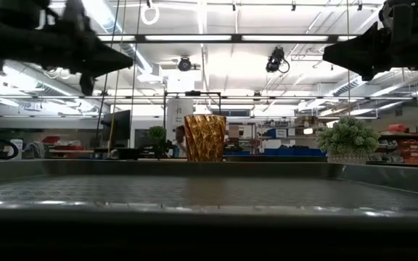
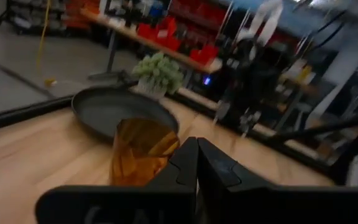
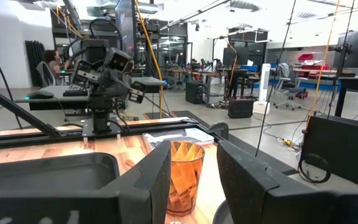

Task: Pick and place plate/cup/fork/spoon on tray
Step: Put the orange cup on the top right of the black tray

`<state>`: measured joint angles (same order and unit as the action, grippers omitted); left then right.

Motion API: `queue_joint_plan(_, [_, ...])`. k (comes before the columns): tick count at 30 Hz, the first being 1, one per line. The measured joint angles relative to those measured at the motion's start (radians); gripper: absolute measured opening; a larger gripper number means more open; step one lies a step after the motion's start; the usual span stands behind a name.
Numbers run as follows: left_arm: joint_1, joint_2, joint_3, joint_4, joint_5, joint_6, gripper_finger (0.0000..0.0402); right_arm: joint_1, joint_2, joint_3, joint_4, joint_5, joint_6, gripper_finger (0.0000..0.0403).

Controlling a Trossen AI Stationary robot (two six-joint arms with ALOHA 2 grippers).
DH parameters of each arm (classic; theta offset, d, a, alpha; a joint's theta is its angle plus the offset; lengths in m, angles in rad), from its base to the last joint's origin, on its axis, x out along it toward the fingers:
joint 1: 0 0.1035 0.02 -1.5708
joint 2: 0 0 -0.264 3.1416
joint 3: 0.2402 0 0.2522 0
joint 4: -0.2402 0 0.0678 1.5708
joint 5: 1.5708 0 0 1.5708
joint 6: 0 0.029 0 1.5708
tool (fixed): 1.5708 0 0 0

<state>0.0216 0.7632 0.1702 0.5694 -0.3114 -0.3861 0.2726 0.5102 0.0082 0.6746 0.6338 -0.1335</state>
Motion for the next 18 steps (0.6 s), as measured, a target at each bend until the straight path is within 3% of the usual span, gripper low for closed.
queue_joint_plan(10, [0.053, 0.383, 0.333, -0.226, 0.025, 0.121, 0.0027, 0.0, 0.0, 0.0, 0.002, 0.0, 0.0, 0.0137])
queue_joint_plan(18, [0.133, 0.61, 0.607, -0.531, 0.293, 0.294, 0.0095, 0.0, 0.0, 0.0, 0.002, 0.0, 0.0, 0.0137])
